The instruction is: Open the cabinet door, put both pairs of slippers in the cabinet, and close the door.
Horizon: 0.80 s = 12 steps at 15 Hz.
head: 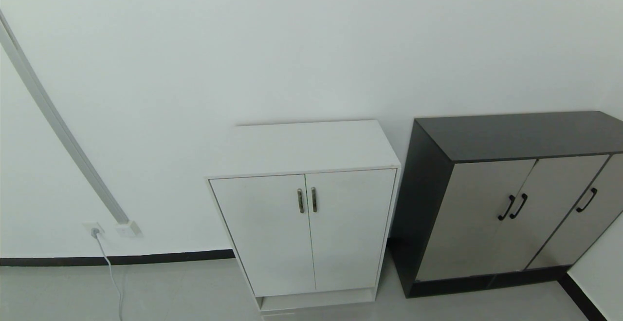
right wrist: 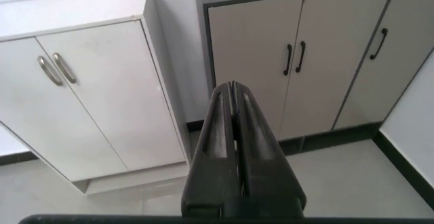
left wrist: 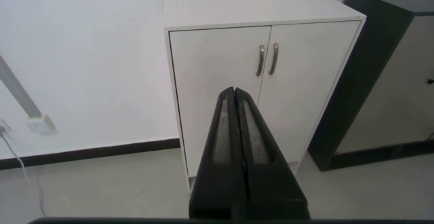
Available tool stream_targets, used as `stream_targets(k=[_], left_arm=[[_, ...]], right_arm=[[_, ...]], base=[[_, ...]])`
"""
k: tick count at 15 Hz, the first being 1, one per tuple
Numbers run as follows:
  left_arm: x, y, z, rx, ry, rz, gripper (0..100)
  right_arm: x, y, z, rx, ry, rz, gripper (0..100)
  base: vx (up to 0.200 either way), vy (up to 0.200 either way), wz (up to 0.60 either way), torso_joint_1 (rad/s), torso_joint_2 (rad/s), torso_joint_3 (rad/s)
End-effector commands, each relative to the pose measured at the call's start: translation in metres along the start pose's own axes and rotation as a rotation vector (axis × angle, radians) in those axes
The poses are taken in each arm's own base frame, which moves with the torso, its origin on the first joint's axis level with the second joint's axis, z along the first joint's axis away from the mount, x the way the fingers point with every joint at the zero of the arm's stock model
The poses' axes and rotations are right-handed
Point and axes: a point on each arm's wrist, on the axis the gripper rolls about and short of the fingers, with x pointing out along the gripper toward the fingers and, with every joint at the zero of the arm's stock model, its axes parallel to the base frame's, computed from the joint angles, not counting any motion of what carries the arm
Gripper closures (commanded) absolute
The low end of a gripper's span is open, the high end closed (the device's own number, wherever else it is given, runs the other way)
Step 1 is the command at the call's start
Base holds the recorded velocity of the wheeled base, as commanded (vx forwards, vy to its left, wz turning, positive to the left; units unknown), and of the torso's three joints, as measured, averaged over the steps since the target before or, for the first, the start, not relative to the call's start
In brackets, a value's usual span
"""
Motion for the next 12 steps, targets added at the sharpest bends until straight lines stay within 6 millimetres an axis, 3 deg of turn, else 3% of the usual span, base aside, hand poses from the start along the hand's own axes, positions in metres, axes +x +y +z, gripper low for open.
stream_targets(k=[1,12], left_arm=[[0.0,0.0,0.0,0.0,0.0,0.0,100],[0.0001,0.0,0.0,0.0,0.001,0.0,100]], right_arm=[[-0.0014,-0.0011,-0.0001,0.01,-0.022,-0.032,100],[-0.0014,-0.001,-0.0003,0.003,-0.021,-0.029,100]], base=[[0.0,0.0,0.0,0.0,0.0,0.0],[0.0,0.0,0.0,0.0,0.0,0.0]])
